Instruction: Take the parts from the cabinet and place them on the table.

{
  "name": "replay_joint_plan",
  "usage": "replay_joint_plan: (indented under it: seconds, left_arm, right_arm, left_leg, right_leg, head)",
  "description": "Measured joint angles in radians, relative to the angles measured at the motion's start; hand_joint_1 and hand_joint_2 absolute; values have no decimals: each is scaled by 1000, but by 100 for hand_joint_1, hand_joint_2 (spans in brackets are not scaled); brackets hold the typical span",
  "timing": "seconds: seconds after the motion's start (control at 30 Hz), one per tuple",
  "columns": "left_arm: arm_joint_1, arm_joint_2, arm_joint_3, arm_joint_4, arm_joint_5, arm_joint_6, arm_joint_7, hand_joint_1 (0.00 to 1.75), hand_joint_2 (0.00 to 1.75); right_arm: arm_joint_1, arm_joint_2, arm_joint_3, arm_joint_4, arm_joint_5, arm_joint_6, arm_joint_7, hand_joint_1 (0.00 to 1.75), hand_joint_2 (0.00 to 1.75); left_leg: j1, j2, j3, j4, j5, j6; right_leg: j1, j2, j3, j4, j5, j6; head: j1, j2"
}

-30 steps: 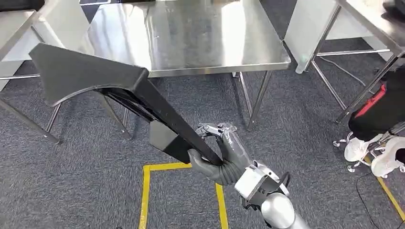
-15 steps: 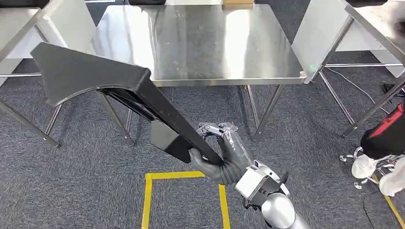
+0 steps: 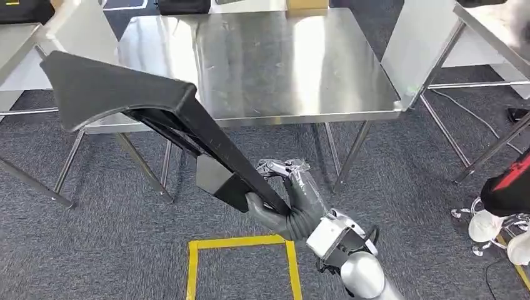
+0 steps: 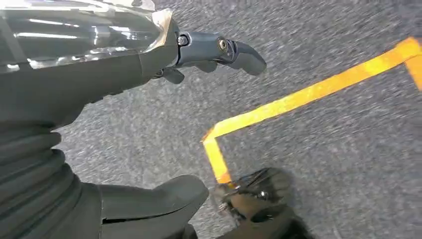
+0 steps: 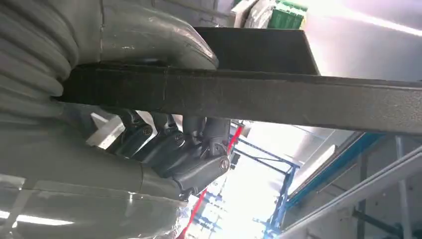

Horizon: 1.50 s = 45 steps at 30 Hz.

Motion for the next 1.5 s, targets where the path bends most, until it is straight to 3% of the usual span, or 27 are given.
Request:
replay_joint_plan:
  seconds: [0.03,0.13,0.2,0.23,0.3,0.33,0.37,0.4,0.47,0.5,0.53,0.63,0.67,0.73,0.83,0.87,0.9,1.0,1.03,1.07,1.13,1.2,1.27,1.33,1.37,1.43,1.5]
  left_arm:
    - [-1,0,3,4,6,3,-3,0,175]
    - [0,-2,10,7,9,12,-11,0,175]
    - [1,-3,14,8,10,15,-15,0,175]
    - [0,-2,16,10,12,15,-16,0,175]
    - [-1,-3,20,12,11,14,-19,0,175]
    - [1,-3,21,14,10,13,-19,0,175]
    - [2,-5,21,15,9,13,-19,0,175]
    - [2,-5,21,15,9,12,-19,0,175]
    - [1,-6,22,16,9,12,-19,0,175]
    - [2,-10,22,18,8,12,-19,0,175]
    - [-1,-9,23,21,8,12,-19,0,175]
    - [-1,-11,23,21,8,11,-19,0,175]
    - [-2,-6,23,21,8,11,-19,0,175]
    - [-6,-10,22,21,7,11,-21,0,175]
    - [-4,-10,22,22,7,11,-20,0,175]
    - [-3,-10,22,22,7,11,-20,0,175]
    - [-3,-10,22,22,7,11,-20,0,175]
    - [-3,-9,22,22,7,11,-20,0,175]
    - [-3,-9,22,23,7,11,-20,0,175]
    - [-3,-9,22,24,7,11,-19,0,175]
    - [-3,-10,22,23,7,13,-19,0,175]
    - [-3,-13,22,23,6,15,-19,0,175]
    - [-5,-13,24,23,5,16,-19,0,175]
    - [-5,-14,24,23,5,15,-18,0,175]
    - [-4,-16,24,23,4,15,-18,0,175]
    - [-3,-18,24,23,2,15,-16,0,175]
    - [-4,-19,24,23,-2,15,-16,0,175]
  right_arm:
    - [-1,2,2,1,2,2,1,175,175]
    - [-13,5,5,2,1,8,1,175,175]
    - [-21,5,8,3,0,11,2,175,175]
    - [-25,5,10,4,-1,11,1,175,175]
    - [-24,3,11,6,-1,11,2,175,175]
    - [-23,2,11,7,-1,11,2,175,175]
    - [-23,0,12,9,-2,11,2,175,175]
    - [-23,0,12,9,-2,11,2,175,175]
    - [-23,0,12,9,-3,11,2,175,175]
    - [-22,-1,12,10,-3,11,2,175,175]
    - [-22,-2,12,11,-4,10,2,175,175]
    - [-23,0,12,10,-4,10,2,175,175]
    - [-23,2,12,10,-4,10,3,175,175]
    - [-24,4,12,10,-4,9,2,175,175]
    - [-21,5,12,10,-4,9,2,175,175]
    - [-21,5,12,10,-4,9,2,175,175]
    - [-21,5,13,10,-4,9,2,175,175]
    - [-21,6,13,10,-4,9,2,175,175]
    - [-22,6,13,11,-4,9,2,175,175]
    - [-22,6,13,10,-4,9,2,175,175]
    - [-22,8,14,10,-3,9,3,175,175]
    - [-24,8,12,10,-3,8,4,175,175]
    - [-25,8,12,10,-3,8,4,175,175]
    - [-22,6,11,11,-2,8,8,175,175]
    - [-21,5,10,11,-2,7,9,175,175]
    - [-20,4,10,11,-1,7,11,175,175]
    - [-21,2,10,10,-1,7,11,175,175]
  left_leg:
    - [-7,6,0,2,-30,9]
    - [-12,-1,31,-10,-32,38]
    - [-7,-5,60,-17,-37,50]
    - [-8,-8,66,-18,-45,56]
    - [-13,-13,74,-17,-59,63]
    - [-16,-16,82,-17,-67,65]
    - [-19,-18,92,-17,-75,66]
    - [-22,-21,104,-17,-84,67]
    - [-29,-23,136,-18,-106,67]
    - [-29,-24,135,-19,-115,66]
    - [-33,-27,147,-17,-125,60]
    - [-33,-26,154,-10,-124,48]
    - [-34,-25,145,9,-126,45]
    - [-29,-20,81,119,-130,30]
    - [-12,-14,-57,288,-226,6]
    - [-7,-13,-78,288,-229,3]
    - [-3,-11,-77,256,-206,0]
    - [3,-8,-4,32,-31,1]
    - [-2,-4,3,-1,-8,5]
    - [-5,-5,6,1,-44,13]
    - [-10,-8,18,-12,-33,33]
    - [-6,-9,48,-17,-33,48]
    - [-8,-11,60,-17,-45,60]
    - [-15,-13,72,-17,-62,65]
    - [-18,-16,82,-17,-71,67]
    - [-24,-19,110,-17,-92,69]
    - [-29,-21,144,-18,-118,68]
  right_leg:
    - [4,2,6,-6,-8,10]
    - [6,0,41,-11,-3,36]
    - [3,-2,19,47,-15,37]
    - [4,-2,-25,123,-26,32]
    - [9,-2,-136,271,-87,16]
    - [11,-1,-175,305,-110,14]
    - [14,-2,-190,295,-107,19]
    - [17,-1,-186,249,-82,27]
    - [26,-2,-139,78,25,40]
    - [34,-1,-122,22,94,29]
    - [34,-2,-128,13,84,9]
    - [34,1,-109,3,93,-13]
    - [20,4,-91,-5,93,-17]
    - [17,1,-72,-10,84,-31]
    - [15,3,-54,-10,61,-30]
    - [13,6,-44,-10,53,-27]
    - [11,7,-31,-10,44,-24]
    - [5,7,4,-11,12,-10]
    - [10,7,16,-9,2,-3]
    - [13,10,14,-16,-6,6]
    - [14,9,34,-10,4,29]
    - [9,7,26,15,-1,35]
    - [10,5,-56,148,-13,32]
    - [13,5,-158,274,-79,21]
    - [14,5,-188,291,-103,21]
    - [16,5,-188,215,-84,30]
    - [23,4,-144,43,30,46]
  head:
    - [-2,0]
    - [1,0]
    - [3,0]
    - [5,0]
    - [6,0]
    - [6,0]
    - [6,0]
    - [6,0]
    - [6,0]
    - [7,0]
    - [2,0]
    - [5,0]
    - [6,0]
    - [1,0]
    - [1,0]
    - [2,0]
    - [2,0]
    - [2,0]
    - [2,0]
    - [1,0]
    - [0,0]
    - [2,0]
    - [5,0]
    - [5,0]
    - [5,0]
    - [5,0]
    - [6,0]
